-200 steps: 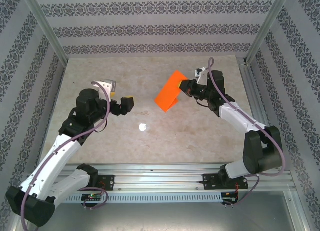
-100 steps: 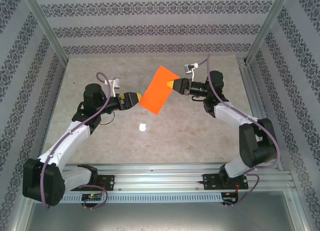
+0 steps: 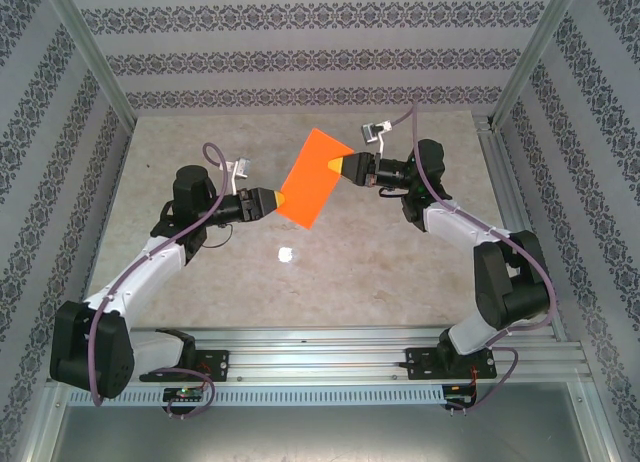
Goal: Fold a paper plane with a square sheet of paper (fold left side to right side)
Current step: Turn over the paper at the center of the table, then third fold the triangle at the center of the table.
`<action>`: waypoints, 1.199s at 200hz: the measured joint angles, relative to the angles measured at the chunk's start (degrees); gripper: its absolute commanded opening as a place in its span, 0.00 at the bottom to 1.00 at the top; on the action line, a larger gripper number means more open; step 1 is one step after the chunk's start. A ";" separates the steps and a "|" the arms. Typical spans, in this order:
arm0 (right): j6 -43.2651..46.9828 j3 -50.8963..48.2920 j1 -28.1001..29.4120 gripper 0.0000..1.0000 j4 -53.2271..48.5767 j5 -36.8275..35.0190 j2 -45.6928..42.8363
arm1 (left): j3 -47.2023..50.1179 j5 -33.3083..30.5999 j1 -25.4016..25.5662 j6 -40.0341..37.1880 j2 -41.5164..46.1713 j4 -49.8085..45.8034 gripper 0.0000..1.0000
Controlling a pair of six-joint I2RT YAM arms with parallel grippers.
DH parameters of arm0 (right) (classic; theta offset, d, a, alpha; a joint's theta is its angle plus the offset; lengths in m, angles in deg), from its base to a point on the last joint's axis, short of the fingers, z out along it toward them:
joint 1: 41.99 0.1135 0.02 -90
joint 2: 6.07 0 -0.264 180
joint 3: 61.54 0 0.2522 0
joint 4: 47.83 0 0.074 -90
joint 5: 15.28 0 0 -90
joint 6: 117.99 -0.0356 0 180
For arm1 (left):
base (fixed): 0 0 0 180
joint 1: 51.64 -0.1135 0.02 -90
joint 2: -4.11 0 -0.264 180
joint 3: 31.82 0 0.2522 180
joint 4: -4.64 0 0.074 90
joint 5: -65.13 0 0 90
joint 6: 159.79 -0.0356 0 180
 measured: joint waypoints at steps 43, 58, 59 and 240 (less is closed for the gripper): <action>4.87 1.18 0.66 0.00 -7.78 -0.68 0.42 | -0.07 0.98 0.11 -2.56 -0.87 -1.68 0.03; 8.31 1.99 0.74 0.18 -13.07 -1.84 0.68 | -0.07 0.68 0.39 -3.17 -1.57 -2.32 0.01; 8.52 2.03 0.74 0.20 -13.35 -1.95 0.70 | -0.07 0.61 0.39 -3.19 -1.64 -2.36 0.01; 41.70 -2.93 15.17 0.61 -52.54 -32.92 -2.80 | 12.94 -25.42 8.87 9.97 -10.56 0.24 0.00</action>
